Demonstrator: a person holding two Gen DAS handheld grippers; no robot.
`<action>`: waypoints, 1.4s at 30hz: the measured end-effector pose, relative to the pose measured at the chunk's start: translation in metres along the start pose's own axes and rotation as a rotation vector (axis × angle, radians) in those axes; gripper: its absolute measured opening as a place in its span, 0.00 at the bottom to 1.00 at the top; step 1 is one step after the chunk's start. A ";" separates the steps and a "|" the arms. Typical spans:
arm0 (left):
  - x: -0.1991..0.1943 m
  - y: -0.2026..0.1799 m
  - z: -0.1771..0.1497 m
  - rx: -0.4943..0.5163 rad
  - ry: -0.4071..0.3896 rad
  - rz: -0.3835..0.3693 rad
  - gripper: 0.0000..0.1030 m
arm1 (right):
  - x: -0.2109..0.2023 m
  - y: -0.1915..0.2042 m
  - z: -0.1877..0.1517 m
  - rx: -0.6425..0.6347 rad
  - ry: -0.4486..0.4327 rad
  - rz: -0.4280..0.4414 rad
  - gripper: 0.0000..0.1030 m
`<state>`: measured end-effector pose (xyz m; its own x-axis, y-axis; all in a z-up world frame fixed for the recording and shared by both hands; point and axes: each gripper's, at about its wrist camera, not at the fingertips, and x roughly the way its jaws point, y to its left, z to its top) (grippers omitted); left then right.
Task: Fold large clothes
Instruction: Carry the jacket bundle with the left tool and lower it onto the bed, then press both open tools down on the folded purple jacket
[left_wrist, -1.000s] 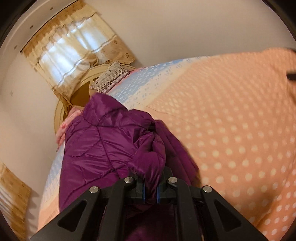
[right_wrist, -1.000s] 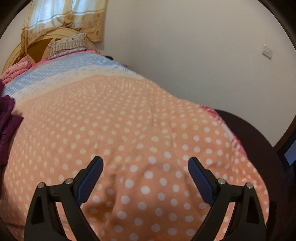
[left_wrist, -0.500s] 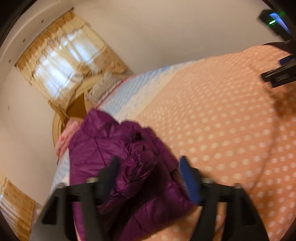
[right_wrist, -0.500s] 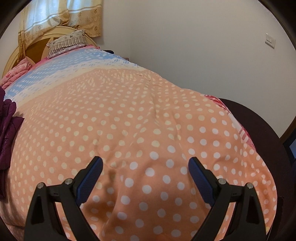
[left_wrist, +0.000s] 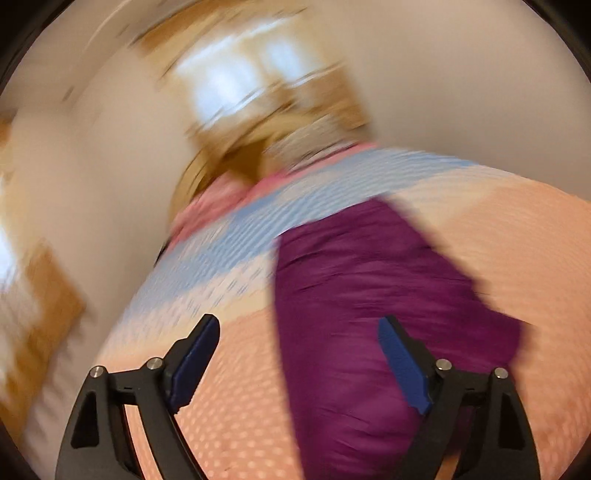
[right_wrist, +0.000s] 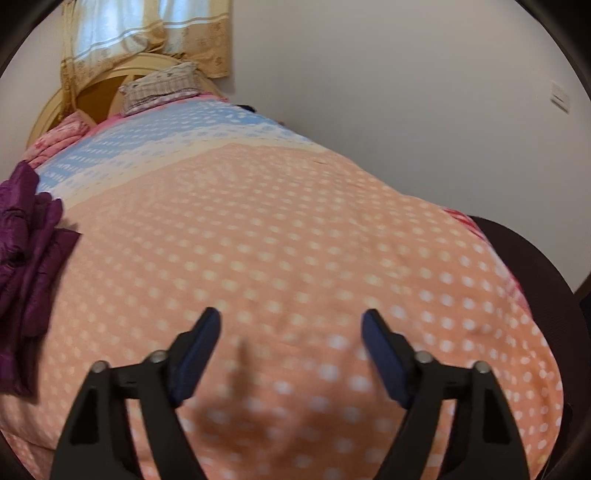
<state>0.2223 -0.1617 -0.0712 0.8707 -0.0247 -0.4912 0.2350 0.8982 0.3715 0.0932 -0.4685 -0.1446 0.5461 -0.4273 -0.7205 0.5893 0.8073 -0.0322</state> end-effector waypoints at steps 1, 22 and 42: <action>0.025 0.018 0.002 -0.076 0.057 0.027 0.85 | 0.000 0.010 0.006 -0.003 -0.002 0.020 0.75; 0.198 0.051 0.041 -0.256 0.263 0.029 0.86 | 0.057 0.301 0.122 -0.109 0.026 0.241 0.61; 0.205 0.001 0.014 -0.239 0.218 -0.056 0.99 | 0.073 0.251 0.054 -0.040 0.007 0.161 0.61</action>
<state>0.4066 -0.1717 -0.1605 0.7400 -0.0059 -0.6725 0.1500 0.9762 0.1565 0.3125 -0.3188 -0.1678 0.6269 -0.2884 -0.7237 0.4705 0.8806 0.0567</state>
